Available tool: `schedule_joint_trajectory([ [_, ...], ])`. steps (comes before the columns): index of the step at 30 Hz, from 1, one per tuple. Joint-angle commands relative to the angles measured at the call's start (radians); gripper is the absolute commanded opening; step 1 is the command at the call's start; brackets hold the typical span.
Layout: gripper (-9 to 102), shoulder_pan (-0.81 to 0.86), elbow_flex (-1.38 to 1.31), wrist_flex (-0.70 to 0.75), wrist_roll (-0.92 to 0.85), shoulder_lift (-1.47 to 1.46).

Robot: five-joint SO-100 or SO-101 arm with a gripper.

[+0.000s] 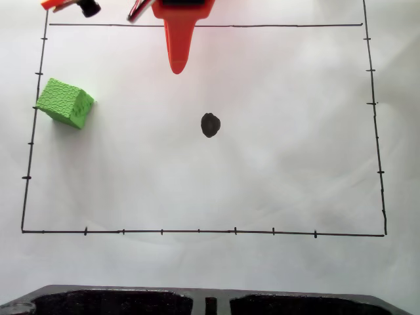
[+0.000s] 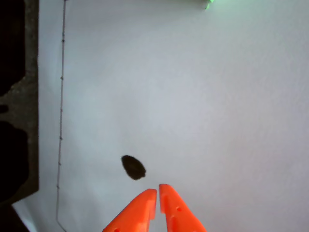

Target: Grasp the colored block, Place it on the black dot, and then return the arm to the default position.

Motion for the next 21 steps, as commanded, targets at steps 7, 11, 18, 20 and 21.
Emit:
schedule_joint_trajectory([
  [7, 0, -0.003, -0.003, -0.009, -0.003, 0.009],
  [11, 0, -0.003, -0.003, -0.009, -0.003, 0.009],
  [18, 0, 0.005, -0.003, -0.009, 0.002, 0.009],
  [20, 0, 0.008, -0.003, -0.009, 0.005, 0.009],
  [21, 0, 0.011, -0.003, -0.009, 0.008, 0.009],
])
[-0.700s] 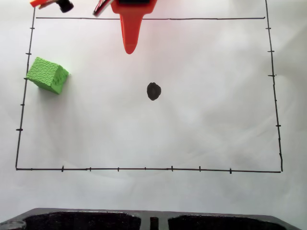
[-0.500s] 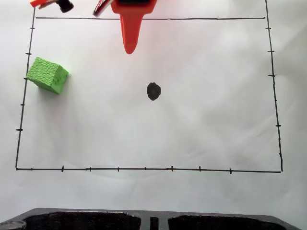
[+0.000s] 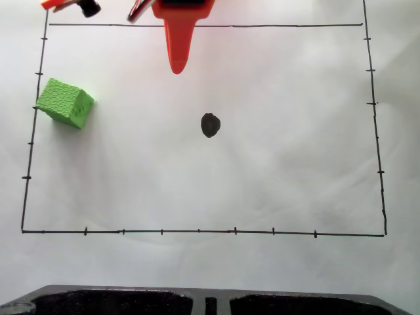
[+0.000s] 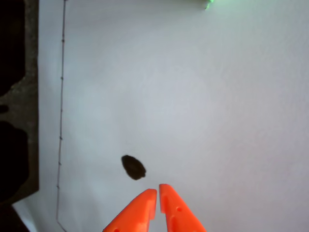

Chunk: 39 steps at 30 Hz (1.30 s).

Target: Grasp the colored block, Place it on the black dot, and then return the arm to the default position.

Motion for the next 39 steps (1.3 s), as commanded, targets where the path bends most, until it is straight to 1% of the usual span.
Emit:
schedule_joint_trajectory([
  [1, 0, 0.011, -0.003, -0.009, 0.006, 0.009],
  [6, 0, -0.021, -0.005, -0.008, -0.031, 0.009],
  [10, 0, -0.017, -0.014, -0.028, -0.025, -0.031],
  [14, 0, 0.018, -0.107, 0.003, 0.002, -0.202],
  [17, 0, 0.052, -0.236, 0.041, 0.035, -0.347],
  [22, 0, 0.135, -0.428, 0.092, 0.037, -0.509],
  [27, 0, 0.235, -0.538, 0.137, 0.006, -0.606],
  [32, 0, 0.341, -0.676, 0.184, 0.023, -0.758],
  [36, 0, 0.413, -0.778, 0.19, -0.031, -0.893],
  [39, 0, 0.466, -0.838, 0.163, -0.094, -0.992],
])
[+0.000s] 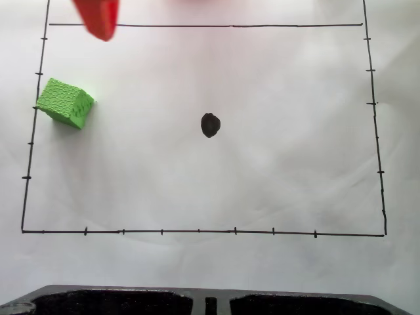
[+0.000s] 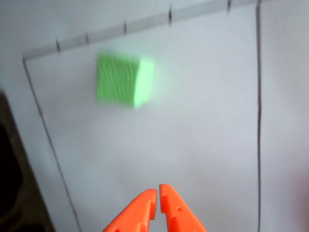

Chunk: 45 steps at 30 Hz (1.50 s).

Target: Grasp the colored block, Place it on the black dot, and then return the arm to the default position.

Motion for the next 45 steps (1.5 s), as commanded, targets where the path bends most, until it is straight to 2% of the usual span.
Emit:
schedule_joint_trajectory([
  [1, 0, 0.06, -0.095, -0.04, -0.054, -0.109],
  [6, 0, 0.112, -0.169, -0.137, -0.109, -0.272],
  [11, 2, 0.11, -0.216, -0.126, -0.112, -0.345],
  [17, 13, 0.103, -0.216, -0.08, -0.109, -0.37],
  [25, 28, 0.106, -0.216, -0.106, -0.109, -0.414],
  [30, 33, 0.107, -0.216, -0.117, -0.101, -0.449],
  [45, 34, 0.129, -0.218, -0.192, -0.103, -0.588],
])
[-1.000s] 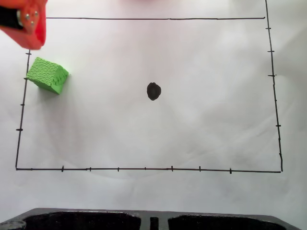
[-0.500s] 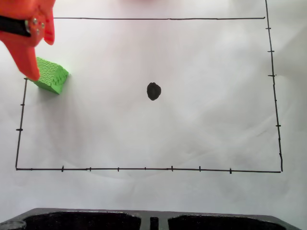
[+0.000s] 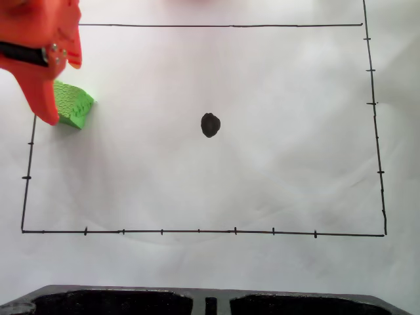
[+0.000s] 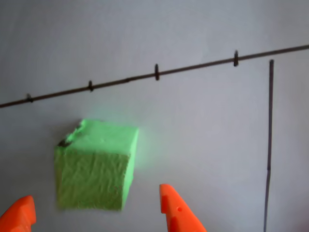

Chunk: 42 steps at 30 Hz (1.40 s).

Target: Grasp the colored block, Place it on the black dot, and then return the arm to the default position.

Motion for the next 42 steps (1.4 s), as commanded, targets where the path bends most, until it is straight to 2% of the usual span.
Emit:
schedule_joint_trajectory([
  [1, 33, 0.012, -0.043, -0.02, -0.008, -0.017],
  [17, 33, 0.003, -0.074, -0.092, 0.008, -0.133],
  [25, 23, 0.003, -0.097, -0.109, 0.025, -0.155],
  [27, 17, 0.003, -0.097, -0.127, 0.028, -0.155],
  [34, 13, 0.003, -0.097, -0.155, 0.054, -0.126],
  [39, 13, -0.049, -0.101, -0.098, 0.074, -0.071],
  [42, 13, -0.109, -0.144, -0.002, 0.132, -0.055],
])
